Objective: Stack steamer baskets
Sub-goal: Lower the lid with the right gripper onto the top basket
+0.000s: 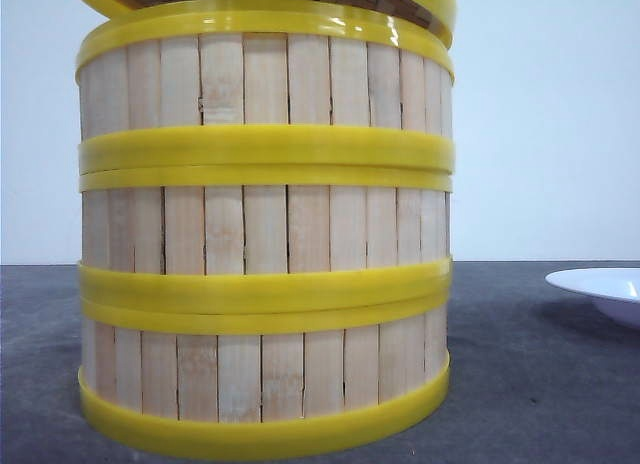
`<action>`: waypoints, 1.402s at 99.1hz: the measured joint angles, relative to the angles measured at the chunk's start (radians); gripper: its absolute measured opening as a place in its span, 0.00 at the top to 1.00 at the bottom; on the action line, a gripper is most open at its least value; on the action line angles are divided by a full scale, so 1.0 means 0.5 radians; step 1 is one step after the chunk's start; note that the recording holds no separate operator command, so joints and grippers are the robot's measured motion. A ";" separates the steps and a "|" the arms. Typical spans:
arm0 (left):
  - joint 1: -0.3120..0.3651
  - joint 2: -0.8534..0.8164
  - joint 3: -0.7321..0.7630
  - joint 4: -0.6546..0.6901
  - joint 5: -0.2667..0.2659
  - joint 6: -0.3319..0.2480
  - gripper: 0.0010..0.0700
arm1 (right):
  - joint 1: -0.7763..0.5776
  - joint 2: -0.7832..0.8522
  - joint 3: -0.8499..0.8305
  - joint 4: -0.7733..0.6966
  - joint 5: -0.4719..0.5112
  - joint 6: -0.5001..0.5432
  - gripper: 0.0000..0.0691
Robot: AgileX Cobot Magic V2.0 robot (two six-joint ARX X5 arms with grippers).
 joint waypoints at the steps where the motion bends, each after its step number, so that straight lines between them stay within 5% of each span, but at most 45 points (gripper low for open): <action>1: 0.000 0.000 0.000 0.000 0.000 0.000 0.62 | 0.000 0.000 -0.001 0.000 0.001 -0.003 0.93; 120: 0.000 0.000 0.000 -0.047 0.000 -0.003 0.62 | 0.000 0.129 0.007 0.001 0.007 -0.072 0.92; 139: 0.000 0.000 0.000 -0.047 0.000 -0.003 0.62 | 0.000 0.129 0.008 0.014 0.005 -0.076 0.69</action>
